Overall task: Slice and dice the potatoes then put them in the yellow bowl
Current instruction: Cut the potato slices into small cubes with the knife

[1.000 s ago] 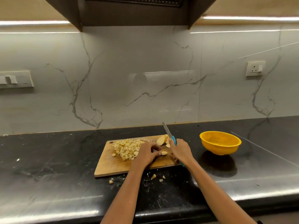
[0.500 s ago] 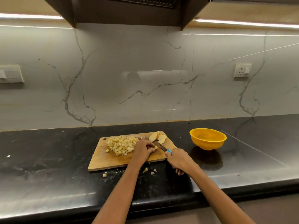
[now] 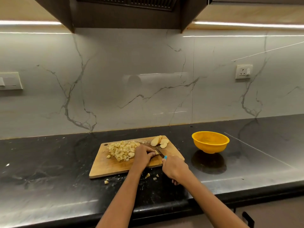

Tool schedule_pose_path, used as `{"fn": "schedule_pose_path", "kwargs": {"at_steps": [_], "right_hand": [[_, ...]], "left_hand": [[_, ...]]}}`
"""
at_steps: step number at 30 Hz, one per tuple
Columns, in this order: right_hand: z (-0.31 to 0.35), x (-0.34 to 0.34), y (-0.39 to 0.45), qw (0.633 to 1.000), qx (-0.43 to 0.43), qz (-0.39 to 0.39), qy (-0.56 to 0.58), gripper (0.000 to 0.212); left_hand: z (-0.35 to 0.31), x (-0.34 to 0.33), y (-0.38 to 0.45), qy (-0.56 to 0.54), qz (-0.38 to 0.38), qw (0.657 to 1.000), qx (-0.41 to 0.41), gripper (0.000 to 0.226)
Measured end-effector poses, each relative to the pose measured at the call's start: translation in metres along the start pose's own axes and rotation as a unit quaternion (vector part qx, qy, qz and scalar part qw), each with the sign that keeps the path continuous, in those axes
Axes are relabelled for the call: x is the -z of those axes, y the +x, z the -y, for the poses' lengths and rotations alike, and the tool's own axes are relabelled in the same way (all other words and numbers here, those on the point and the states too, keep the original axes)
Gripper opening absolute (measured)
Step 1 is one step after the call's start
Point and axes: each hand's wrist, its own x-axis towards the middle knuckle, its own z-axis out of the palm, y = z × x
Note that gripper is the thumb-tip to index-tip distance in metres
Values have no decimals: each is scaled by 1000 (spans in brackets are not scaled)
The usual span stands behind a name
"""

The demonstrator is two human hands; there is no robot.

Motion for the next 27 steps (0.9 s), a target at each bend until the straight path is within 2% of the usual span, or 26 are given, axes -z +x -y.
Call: {"fn": "schedule_pose_path", "kwargs": {"at_steps": [15,21,27], "right_hand": [[17,9,12,996,-17,92,-10,44],[12,12,-12,993,47,58,-96,28],[-4,5,-51,979,70,-23,-189,28]], "left_hand": [[-1,0,-3,-1,-21,1000,-20,15],[-3,-1,-9,5,-33,999,-31,15],[-4,-3,-10,17,-40,999,-31,16]]}}
